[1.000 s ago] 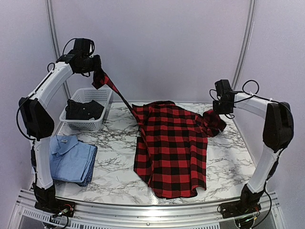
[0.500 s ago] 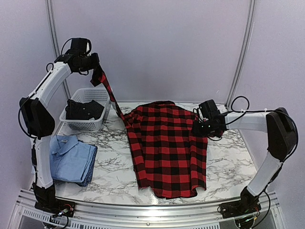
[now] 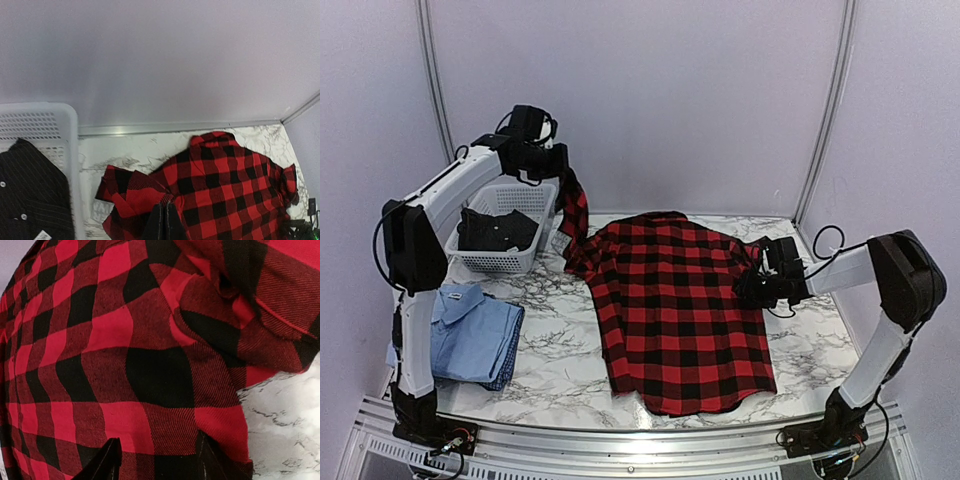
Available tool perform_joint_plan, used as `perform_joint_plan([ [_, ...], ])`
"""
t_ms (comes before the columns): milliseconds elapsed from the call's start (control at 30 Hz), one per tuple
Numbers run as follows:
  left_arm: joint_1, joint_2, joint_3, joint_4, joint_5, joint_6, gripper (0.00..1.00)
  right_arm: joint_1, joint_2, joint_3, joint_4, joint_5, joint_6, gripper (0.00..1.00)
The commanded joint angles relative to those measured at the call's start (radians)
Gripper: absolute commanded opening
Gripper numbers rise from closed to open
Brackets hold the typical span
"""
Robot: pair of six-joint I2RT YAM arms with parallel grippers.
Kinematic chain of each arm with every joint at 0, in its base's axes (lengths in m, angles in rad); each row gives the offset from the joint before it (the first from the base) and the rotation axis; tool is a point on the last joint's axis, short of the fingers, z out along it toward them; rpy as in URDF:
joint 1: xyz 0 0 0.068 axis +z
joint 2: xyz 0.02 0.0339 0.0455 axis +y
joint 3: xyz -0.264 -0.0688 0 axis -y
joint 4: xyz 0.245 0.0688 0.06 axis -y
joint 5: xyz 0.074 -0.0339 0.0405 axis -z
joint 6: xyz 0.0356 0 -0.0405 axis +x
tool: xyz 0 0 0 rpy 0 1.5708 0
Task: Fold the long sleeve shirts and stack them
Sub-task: Move the flattened shirt to the center of the board, then smooth out the flattened shirt at the center of the board.
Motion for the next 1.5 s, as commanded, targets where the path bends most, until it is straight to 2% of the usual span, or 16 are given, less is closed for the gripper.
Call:
perform_joint_plan([
  [0,-0.055,0.038,-0.059,0.016,0.017,-0.022,0.00,-0.072,0.002,-0.045,0.039,-0.038,0.031,0.52],
  [300,-0.076,0.111,-0.124,-0.023,-0.036,-0.045,0.00,-0.215,-0.056,-0.068,-0.019,0.001,-0.041,0.53],
  [533,-0.092,0.117,-0.163,-0.058,-0.111,-0.050,0.08,-0.234,-0.086,-0.071,-0.035,0.007,-0.069,0.53],
  [667,-0.137,0.063,-0.228,-0.063,-0.211,-0.021,0.30,-0.204,-0.116,-0.051,-0.066,0.033,-0.103,0.54],
  [767,-0.176,0.006,-0.299,-0.063,-0.279,-0.022,0.57,-0.162,-0.139,-0.022,-0.127,0.068,-0.126,0.54],
  [833,-0.205,-0.034,-0.351,-0.063,-0.304,-0.036,0.63,-0.134,-0.152,0.005,-0.155,0.103,-0.137,0.54],
  [1000,-0.270,-0.123,-0.514,-0.050,-0.288,-0.126,0.66,-0.068,-0.170,0.065,-0.193,0.128,-0.156,0.54],
  [1167,-0.309,-0.182,-0.714,0.110,-0.162,-0.234,0.66,0.011,-0.147,0.115,-0.200,0.123,-0.172,0.54],
  [1367,-0.310,-0.123,-0.719,0.255,-0.092,-0.269,0.62,0.111,-0.101,0.130,-0.183,0.116,-0.160,0.53],
  [1467,-0.310,-0.066,-0.670,0.266,-0.078,-0.281,0.59,0.138,-0.089,0.117,-0.168,0.113,-0.145,0.53],
])
